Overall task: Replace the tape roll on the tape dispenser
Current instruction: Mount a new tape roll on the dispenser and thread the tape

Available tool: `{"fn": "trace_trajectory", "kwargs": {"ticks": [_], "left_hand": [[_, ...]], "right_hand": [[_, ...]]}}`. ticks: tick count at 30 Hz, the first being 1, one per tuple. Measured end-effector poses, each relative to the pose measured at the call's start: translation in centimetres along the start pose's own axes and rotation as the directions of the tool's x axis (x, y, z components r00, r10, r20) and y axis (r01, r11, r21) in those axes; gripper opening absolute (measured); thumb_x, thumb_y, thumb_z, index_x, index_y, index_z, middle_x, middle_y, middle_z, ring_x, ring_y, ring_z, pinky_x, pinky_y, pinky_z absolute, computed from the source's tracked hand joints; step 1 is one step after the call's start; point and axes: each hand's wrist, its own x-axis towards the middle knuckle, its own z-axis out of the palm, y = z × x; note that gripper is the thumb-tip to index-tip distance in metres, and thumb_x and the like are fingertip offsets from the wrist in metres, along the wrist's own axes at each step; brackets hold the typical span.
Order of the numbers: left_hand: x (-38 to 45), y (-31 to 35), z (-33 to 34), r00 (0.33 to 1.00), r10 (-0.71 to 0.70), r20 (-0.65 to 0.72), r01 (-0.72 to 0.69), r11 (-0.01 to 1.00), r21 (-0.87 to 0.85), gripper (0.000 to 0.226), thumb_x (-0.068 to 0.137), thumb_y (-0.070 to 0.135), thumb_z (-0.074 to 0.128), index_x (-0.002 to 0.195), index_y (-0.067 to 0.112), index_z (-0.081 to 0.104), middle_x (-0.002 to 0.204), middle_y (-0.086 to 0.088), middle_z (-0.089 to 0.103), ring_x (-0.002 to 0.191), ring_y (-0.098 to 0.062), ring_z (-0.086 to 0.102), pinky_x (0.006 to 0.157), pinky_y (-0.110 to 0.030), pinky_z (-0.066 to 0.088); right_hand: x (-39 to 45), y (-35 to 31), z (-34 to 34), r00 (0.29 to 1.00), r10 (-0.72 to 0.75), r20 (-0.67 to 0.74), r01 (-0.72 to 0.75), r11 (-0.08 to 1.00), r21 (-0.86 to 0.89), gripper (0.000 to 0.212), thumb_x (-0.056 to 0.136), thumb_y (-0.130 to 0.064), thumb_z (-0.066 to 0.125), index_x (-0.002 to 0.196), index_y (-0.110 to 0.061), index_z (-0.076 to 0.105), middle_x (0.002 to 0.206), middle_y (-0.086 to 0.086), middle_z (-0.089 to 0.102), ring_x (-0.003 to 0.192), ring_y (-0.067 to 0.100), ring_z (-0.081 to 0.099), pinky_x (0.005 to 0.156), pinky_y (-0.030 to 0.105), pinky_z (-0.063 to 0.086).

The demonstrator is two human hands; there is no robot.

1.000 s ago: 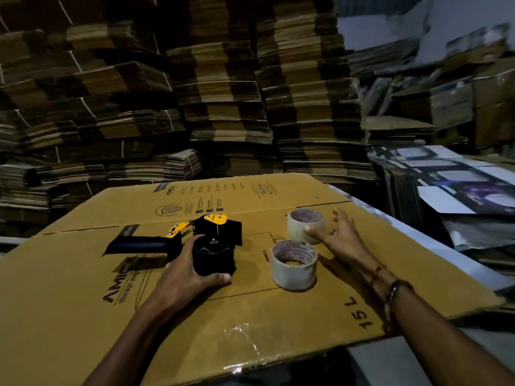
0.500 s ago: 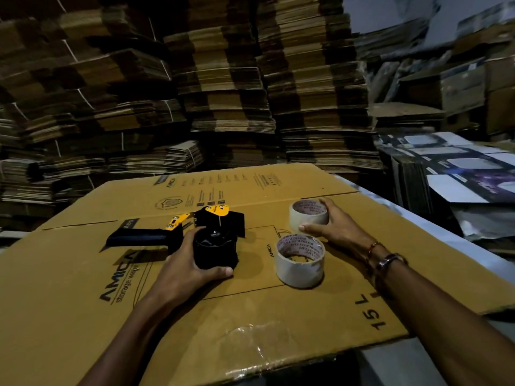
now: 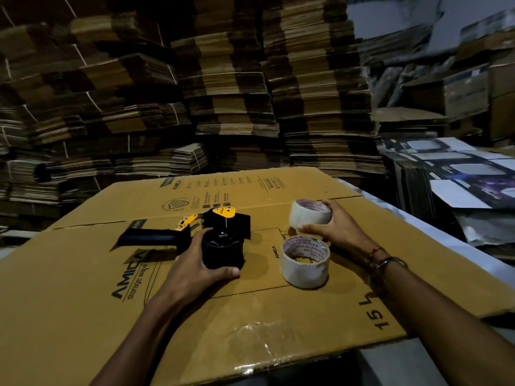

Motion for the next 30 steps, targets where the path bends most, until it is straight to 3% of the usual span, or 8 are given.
{"fn": "trace_trajectory", "kwargs": {"ticks": [3,7,11,16,21,23,26,30], "left_hand": [[-0.1,-0.1,-0.1,1.0,-0.019,-0.001,0.019,1.0,-0.01,0.124,0.04,0.076,0.078,0.146,0.04,0.026,0.142,0.004,0.05,0.131,-0.021,0.047,0.109,-0.045,0.043],[-0.5,0.0,-0.1,1.0,-0.012,0.026,0.012,1.0,-0.013,0.123,0.041,0.076,0.078,0.146,0.039,0.026,0.141,0.005,0.05,0.131,-0.021,0.047,0.109,-0.046,0.044],[-1.0,0.4,-0.2,0.998,0.0,0.057,0.001,1.0,-0.016,0.123,0.042,0.08,0.075,0.147,0.039,0.025,0.142,0.004,0.05,0.13,-0.022,0.048,0.106,-0.047,0.046],[-2.0,0.6,-0.2,0.998,0.015,0.065,-0.012,0.999,-0.048,0.111,0.049,0.074,0.076,0.144,0.042,0.028,0.137,0.007,0.053,0.125,-0.018,0.051,0.105,-0.046,0.047],[-2.8,0.9,-0.3,0.996,0.044,0.076,-0.029,0.98,-0.195,0.102,0.06,0.059,0.084,0.144,0.04,0.03,0.133,0.014,0.056,0.122,-0.009,0.056,0.102,-0.042,0.051],[-3.0,1.0,-0.3,0.996,0.073,0.055,-0.057,0.965,-0.255,0.108,0.063,0.052,0.088,0.148,0.043,0.022,0.139,0.017,0.053,0.125,-0.004,0.053,0.104,-0.038,0.049],[-3.2,1.2,-0.5,0.994,0.11,0.026,-0.098,0.955,-0.28,0.124,0.062,0.052,0.088,0.152,0.048,0.002,0.149,0.017,0.038,0.135,-0.006,0.043,0.111,-0.036,0.042],[-3.1,1.0,-0.6,0.991,0.13,0.011,-0.122,0.948,-0.293,0.115,0.066,0.048,0.087,0.151,0.05,0.008,0.15,0.012,0.04,0.132,-0.009,0.047,0.107,-0.037,0.047]], "right_hand": [[-0.7,-2.1,0.2,1.0,0.004,-0.011,-0.004,0.997,0.083,0.127,0.036,-0.063,0.093,0.143,-0.029,0.035,0.136,-0.001,0.051,0.114,0.022,0.06,0.081,0.043,0.061],[-2.0,-6.2,-0.1,0.996,-0.09,0.021,0.088,0.993,0.075,0.105,0.056,-0.054,0.09,0.143,-0.022,0.038,0.128,0.0,0.053,0.105,0.015,0.061,0.084,0.033,0.059],[-4.4,-9.8,0.4,0.982,-0.176,0.07,0.172,0.983,0.057,0.097,0.064,-0.058,0.084,0.144,-0.023,0.039,0.129,-0.002,0.054,0.103,0.009,0.06,0.071,0.021,0.054],[-8.4,-12.5,3.3,0.956,-0.277,0.102,0.268,0.959,0.09,0.104,0.06,-0.065,0.08,0.146,-0.027,0.035,0.134,-0.006,0.053,0.111,0.013,0.059,0.075,0.023,0.056],[-10.8,-13.1,8.5,0.96,-0.268,0.079,0.261,0.961,0.091,0.111,0.065,-0.057,0.083,0.153,-0.026,0.021,0.15,-0.001,0.042,0.131,0.018,0.046,0.104,0.04,0.05],[-11.0,-13.0,9.8,0.964,-0.262,0.05,0.259,0.964,0.064,0.112,0.068,-0.055,0.082,0.155,-0.025,0.019,0.155,-0.001,0.036,0.137,0.019,0.041,0.109,0.036,0.043],[-11.0,-12.7,10.9,0.968,-0.248,0.025,0.247,0.968,0.032,0.111,0.069,-0.054,0.082,0.155,-0.024,0.018,0.157,0.0,0.031,0.139,0.019,0.038,0.104,0.029,0.038],[-10.9,-12.3,11.1,0.968,-0.252,-0.002,0.252,0.967,0.031,0.11,0.067,-0.055,0.083,0.153,-0.025,0.021,0.155,-0.001,0.034,0.136,0.018,0.04,0.099,0.026,0.04]]}}
